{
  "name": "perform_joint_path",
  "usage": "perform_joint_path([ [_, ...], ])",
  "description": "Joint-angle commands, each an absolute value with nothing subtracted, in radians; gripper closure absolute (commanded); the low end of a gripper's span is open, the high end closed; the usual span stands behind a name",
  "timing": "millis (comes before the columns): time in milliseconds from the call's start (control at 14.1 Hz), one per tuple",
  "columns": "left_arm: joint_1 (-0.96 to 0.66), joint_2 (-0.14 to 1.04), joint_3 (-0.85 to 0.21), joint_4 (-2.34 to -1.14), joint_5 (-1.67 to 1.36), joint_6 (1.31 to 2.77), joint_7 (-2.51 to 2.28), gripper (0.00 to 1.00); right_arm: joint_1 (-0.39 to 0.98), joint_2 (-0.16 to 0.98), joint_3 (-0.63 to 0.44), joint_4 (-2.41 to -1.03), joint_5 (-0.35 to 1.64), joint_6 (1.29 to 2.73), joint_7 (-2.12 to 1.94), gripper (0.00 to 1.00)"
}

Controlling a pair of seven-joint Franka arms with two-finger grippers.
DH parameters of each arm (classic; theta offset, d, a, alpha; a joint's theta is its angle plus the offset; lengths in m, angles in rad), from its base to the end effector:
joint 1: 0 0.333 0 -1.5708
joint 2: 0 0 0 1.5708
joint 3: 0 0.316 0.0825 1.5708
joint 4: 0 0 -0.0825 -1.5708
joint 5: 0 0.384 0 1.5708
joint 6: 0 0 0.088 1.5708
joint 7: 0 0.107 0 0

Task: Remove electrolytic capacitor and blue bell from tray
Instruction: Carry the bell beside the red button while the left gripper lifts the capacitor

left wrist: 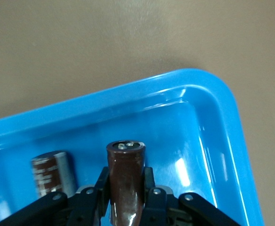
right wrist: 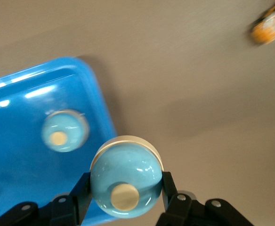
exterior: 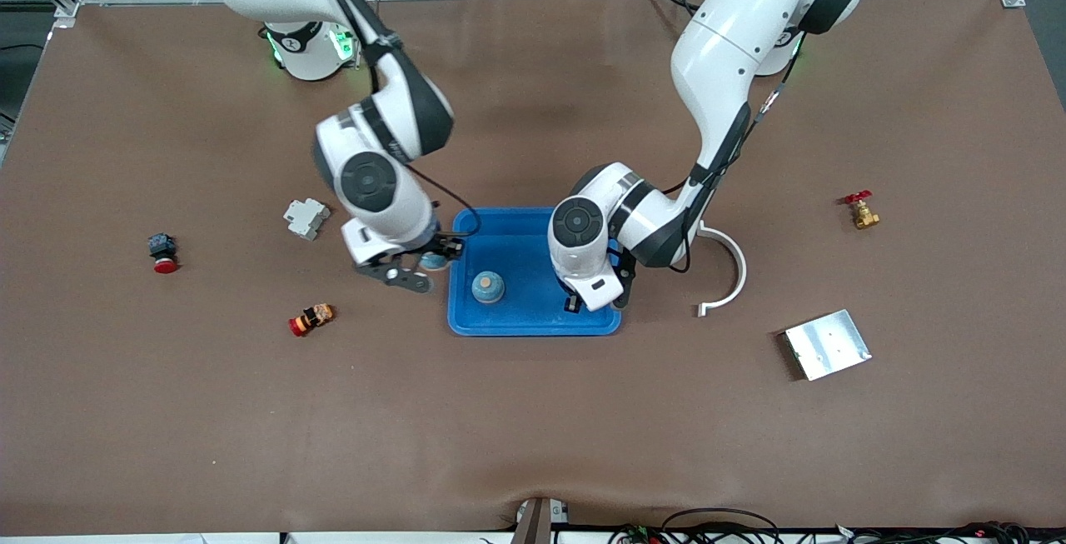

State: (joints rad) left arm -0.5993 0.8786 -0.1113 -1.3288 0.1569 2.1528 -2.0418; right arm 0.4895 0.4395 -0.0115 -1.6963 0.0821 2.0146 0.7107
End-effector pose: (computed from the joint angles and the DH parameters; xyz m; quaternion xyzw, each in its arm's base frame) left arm 0.5740 -0.4615 0.2002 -0.8018 -0.5967 -0.0161 0.0278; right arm 0.5765 0.3049 0.3312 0.9884 -0.1351 -0.0688 0.0061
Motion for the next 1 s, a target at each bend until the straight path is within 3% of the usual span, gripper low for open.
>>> perform_joint_path([
  [0, -0.604, 0.804, -0.124, -1.338, 0.172, 2.060, -1.961, 1.00, 0.349, 0.350, 0.005, -1.741, 0.097, 1.913, 0.486, 1.00],
  [284, -0.594, 0.730, -0.166, -1.339, 0.176, 2.034, -1.621, 1.00, 0.117, 0.293, 0.002, -1.813, 0.095, 1.862, 0.107, 1.00],
  [640, -0.549, 0.641, -0.156, -1.341, 0.167, 1.973, -1.185, 1.00, -0.057, 0.279, -0.003, -2.020, 0.077, 2.100, -0.181, 1.00],
  [924, -0.476, 0.574, -0.164, -1.367, 0.167, 1.957, -0.826, 1.00, -0.113, 0.291, -0.003, -2.066, -0.026, 2.167, -0.184, 1.00],
])
